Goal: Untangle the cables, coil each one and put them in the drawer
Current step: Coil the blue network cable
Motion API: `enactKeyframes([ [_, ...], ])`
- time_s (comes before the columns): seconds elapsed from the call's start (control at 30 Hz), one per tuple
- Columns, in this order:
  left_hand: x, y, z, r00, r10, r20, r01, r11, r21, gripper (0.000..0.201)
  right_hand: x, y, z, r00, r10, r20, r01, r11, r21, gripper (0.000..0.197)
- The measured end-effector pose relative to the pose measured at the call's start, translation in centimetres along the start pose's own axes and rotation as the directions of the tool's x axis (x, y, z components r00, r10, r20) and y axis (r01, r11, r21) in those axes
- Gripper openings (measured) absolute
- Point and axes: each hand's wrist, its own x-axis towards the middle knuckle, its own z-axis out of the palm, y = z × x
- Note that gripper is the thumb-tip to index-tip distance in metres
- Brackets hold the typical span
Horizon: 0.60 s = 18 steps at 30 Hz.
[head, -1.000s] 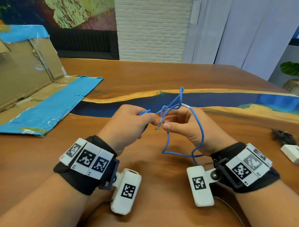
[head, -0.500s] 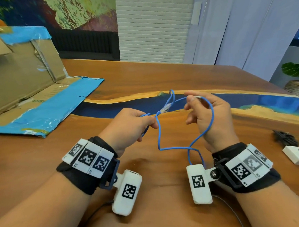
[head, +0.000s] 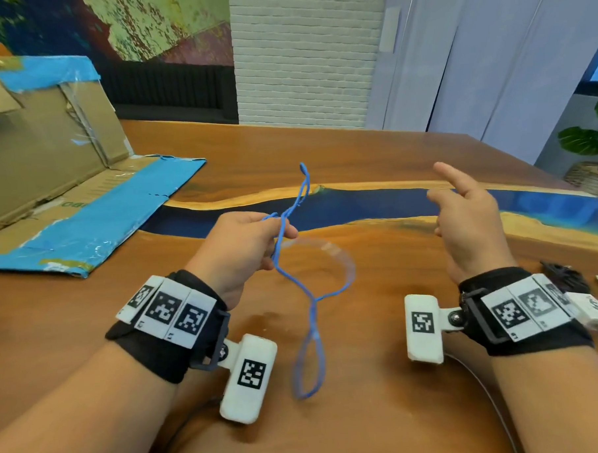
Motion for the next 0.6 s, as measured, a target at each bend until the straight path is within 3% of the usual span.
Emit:
enactKeyframes([
  [0.07, -0.1, 0.0, 0.0, 1.000, -0.008, 0.029, 0.009, 0.999, -0.032, 0.021, -1.1, -0.9, 0.4, 0.989, -0.094, 0.113, 0.089, 0.995, 0.048, 0.023],
  [0.13, -0.1, 0.1, 0.0, 0.999, -0.001, 0.037, 0.002, 0.999, -0.033, 0.021, -2.8, -1.9, 1.4, 0.923, -0.165, 0.348, 0.154, 0.986, 0.060, 0.019],
  [0.2, -0.2, 0.1, 0.1, 0.999, 0.002, 0.034, -0.001, 0.999, -0.036, 0.018, -4.6, -2.2, 2.9, 0.791, -0.182, 0.584, 0.185, 0.981, 0.055, 0.024],
  [0.27, -0.4, 0.2, 0.3, 1.000, 0.000, 0.024, 0.001, 0.999, -0.053, 0.014, -6.4, -1.9, 4.3, 0.618, -0.103, 0.779, 0.150, 0.989, 0.011, 0.030],
  [0.33, -0.4, 0.2, 0.5, 1.000, 0.010, 0.003, -0.010, 0.999, -0.049, 0.013, -7.6, -1.8, 5.1, 0.461, -0.013, 0.887, 0.062, 0.998, -0.018, 0.038],
  [0.4, -0.5, 0.1, 0.6, 1.000, 0.025, -0.002, -0.025, 0.999, -0.034, 0.012, -8.4, -2.2, 5.2, 0.373, 0.010, 0.928, -0.056, 0.998, 0.012, 0.036],
  [0.5, -1.0, 0.0, 0.8, 0.997, 0.010, 0.074, -0.011, 1.000, 0.013, 0.013, -9.2, -2.6, 5.5, 0.378, -0.041, 0.925, -0.140, 0.985, 0.101, 0.031],
  [0.6, -1.2, -0.3, 1.1, 0.988, 0.004, 0.156, -0.019, 0.995, 0.095, 0.017, -9.7, -2.5, 6.5, 0.519, -0.076, 0.852, -0.184, 0.963, 0.198, 0.018],
])
